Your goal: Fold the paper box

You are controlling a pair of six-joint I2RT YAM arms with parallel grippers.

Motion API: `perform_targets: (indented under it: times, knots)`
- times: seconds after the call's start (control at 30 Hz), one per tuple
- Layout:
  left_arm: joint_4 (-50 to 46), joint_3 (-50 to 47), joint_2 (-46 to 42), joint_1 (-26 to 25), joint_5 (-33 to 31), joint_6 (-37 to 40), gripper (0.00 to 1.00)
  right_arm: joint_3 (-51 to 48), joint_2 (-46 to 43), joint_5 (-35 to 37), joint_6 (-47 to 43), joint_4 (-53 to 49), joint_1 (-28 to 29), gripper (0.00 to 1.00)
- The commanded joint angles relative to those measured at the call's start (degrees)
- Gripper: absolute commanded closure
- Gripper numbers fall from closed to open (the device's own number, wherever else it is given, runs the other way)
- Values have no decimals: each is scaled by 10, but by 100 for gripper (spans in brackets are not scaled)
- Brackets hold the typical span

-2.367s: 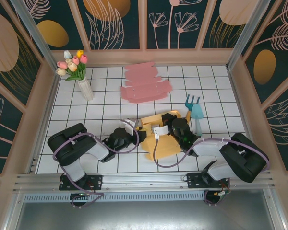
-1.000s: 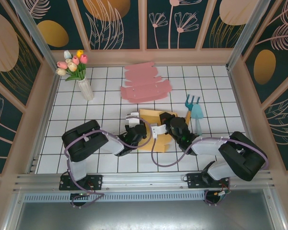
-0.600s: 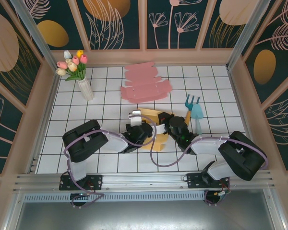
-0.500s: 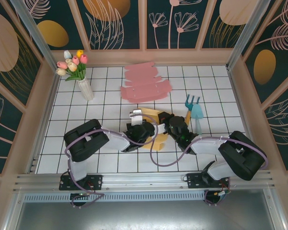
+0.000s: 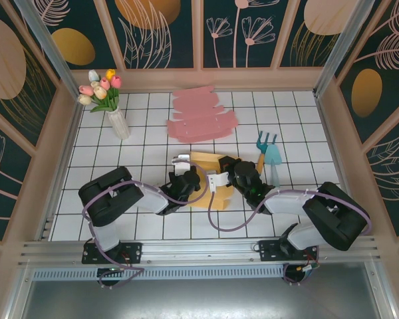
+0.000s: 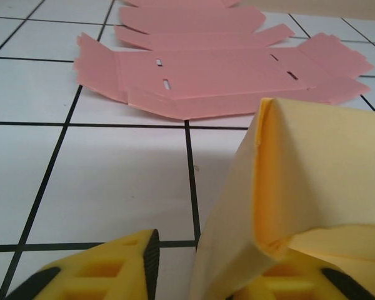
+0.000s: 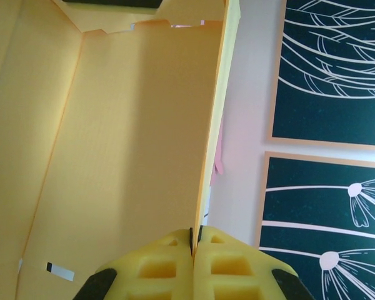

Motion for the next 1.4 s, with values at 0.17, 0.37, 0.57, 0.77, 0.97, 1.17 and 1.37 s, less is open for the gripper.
perform_targets:
  times: [0.17,0.37,0.57,0.77,0.97,1.17,1.37]
  knots:
    - [46,-31,-27,25,-24,34,62,-12,-2,20,8,-76,-7,100]
    - [98,-50,-29,24,42,53,50,-8,-6,13,15,-89,-7,100]
    - [141,-69,-46,24,109,71,37,-7,-1,13,15,-87,-6,100]
    - [155,-71,-49,24,137,85,38,-5,-2,14,15,-89,-5,100]
    - [152,-39,-13,24,87,142,50,-7,-4,12,14,-93,-2,100]
    - [176,6,41,25,10,211,77,-7,-7,2,17,-101,-2,100]
    - [-78,112,84,25,-267,57,100,-3,-3,22,33,-82,-8,100]
